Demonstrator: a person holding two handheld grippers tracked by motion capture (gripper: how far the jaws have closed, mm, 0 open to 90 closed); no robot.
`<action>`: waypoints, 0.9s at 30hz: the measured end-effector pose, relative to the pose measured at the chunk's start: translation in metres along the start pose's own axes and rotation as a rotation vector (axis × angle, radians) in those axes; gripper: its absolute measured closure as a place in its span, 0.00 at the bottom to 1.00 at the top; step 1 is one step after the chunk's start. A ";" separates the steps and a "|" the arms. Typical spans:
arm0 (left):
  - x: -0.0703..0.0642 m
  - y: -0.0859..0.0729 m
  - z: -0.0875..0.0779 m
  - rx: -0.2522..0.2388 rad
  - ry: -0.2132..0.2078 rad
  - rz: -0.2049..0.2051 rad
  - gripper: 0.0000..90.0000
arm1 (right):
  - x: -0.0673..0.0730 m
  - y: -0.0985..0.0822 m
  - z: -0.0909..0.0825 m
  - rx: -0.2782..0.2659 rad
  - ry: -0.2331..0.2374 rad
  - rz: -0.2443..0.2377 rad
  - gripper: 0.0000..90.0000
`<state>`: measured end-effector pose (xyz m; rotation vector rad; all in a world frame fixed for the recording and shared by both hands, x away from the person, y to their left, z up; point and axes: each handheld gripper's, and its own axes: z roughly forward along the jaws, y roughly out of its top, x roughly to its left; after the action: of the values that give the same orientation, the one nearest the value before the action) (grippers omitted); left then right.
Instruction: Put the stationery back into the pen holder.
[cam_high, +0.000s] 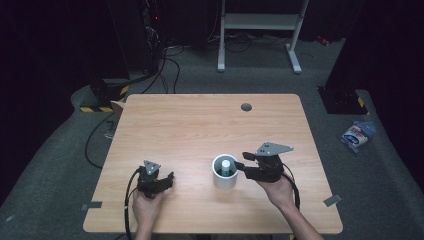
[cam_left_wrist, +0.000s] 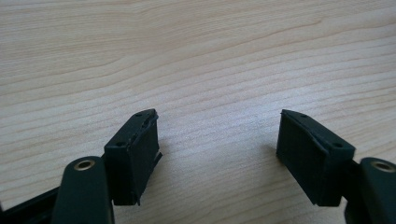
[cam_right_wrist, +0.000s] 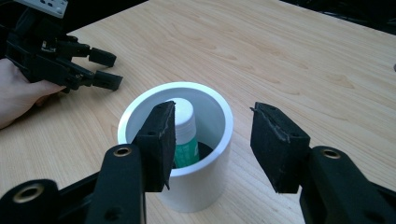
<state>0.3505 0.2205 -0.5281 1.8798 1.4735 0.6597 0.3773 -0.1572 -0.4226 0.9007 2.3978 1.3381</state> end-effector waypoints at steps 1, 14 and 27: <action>0.000 0.000 0.000 0.000 0.001 0.002 0.33 | -0.001 -0.001 -0.001 -0.003 -0.001 0.000 0.56; 0.000 0.000 0.000 -0.001 0.000 0.002 0.33 | -0.015 -0.011 -0.015 -0.028 -0.025 0.051 0.56; 0.000 0.000 0.000 0.001 0.002 0.008 0.33 | -0.026 -0.022 -0.027 -0.042 -0.058 0.089 0.57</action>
<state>0.3506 0.2204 -0.5280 1.8873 1.4682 0.6656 0.3762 -0.2001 -0.4281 1.0319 2.3026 1.3688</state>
